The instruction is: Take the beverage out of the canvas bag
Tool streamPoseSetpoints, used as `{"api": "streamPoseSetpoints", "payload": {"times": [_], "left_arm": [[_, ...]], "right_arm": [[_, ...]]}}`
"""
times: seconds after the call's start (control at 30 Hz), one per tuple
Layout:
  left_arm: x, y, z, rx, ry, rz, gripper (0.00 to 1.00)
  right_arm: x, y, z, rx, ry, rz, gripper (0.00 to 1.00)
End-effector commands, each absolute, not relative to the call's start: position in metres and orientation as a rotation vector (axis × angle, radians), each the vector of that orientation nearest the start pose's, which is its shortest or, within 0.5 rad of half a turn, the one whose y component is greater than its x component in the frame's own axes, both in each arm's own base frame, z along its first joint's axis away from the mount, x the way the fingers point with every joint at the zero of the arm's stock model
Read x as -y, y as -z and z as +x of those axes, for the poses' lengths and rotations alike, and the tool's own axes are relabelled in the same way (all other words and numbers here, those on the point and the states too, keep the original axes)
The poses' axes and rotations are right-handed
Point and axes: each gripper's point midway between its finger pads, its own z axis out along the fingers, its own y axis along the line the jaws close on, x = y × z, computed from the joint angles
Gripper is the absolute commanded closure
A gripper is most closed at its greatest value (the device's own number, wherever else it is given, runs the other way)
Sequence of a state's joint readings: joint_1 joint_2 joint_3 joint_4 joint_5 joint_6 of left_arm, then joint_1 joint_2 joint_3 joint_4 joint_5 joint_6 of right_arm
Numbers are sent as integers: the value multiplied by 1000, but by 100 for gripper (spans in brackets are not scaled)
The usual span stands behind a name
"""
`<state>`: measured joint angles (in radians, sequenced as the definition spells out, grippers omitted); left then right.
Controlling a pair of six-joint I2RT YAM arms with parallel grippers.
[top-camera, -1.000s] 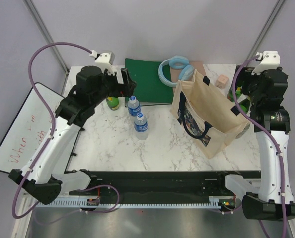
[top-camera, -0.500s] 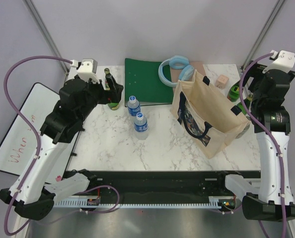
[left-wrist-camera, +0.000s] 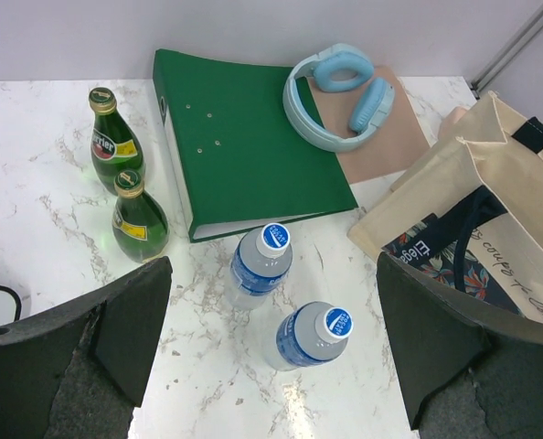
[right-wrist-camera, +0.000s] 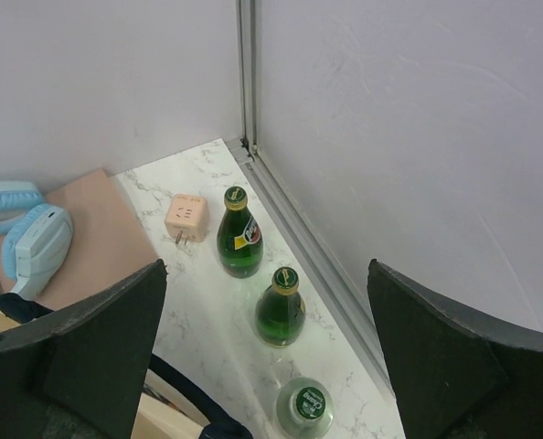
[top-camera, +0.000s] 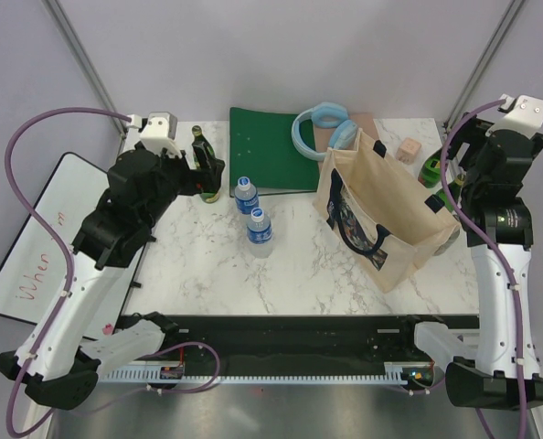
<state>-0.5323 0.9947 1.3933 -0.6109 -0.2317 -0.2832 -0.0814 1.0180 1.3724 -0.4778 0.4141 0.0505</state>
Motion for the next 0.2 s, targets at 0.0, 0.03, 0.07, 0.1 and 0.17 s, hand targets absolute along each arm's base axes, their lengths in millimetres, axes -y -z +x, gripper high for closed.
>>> {"api": "streamPoseSetpoints", "payload": {"times": [0.0, 0.03, 0.07, 0.1, 0.17], "left_arm": [[130, -400, 286, -1771, 368, 43, 0], [130, -400, 285, -1769, 371, 43, 0], [130, -401, 286, -1768, 372, 43, 0], [130, -400, 286, -1769, 370, 44, 0], [130, -400, 285, -1768, 371, 44, 0]], "right_arm": [[100, -422, 307, -1590, 400, 431, 2], [100, -422, 307, -1591, 403, 425, 2], [99, -423, 307, -1591, 402, 415, 2], [98, -423, 307, -1590, 399, 406, 2], [97, -423, 308, -1593, 396, 394, 2]]}}
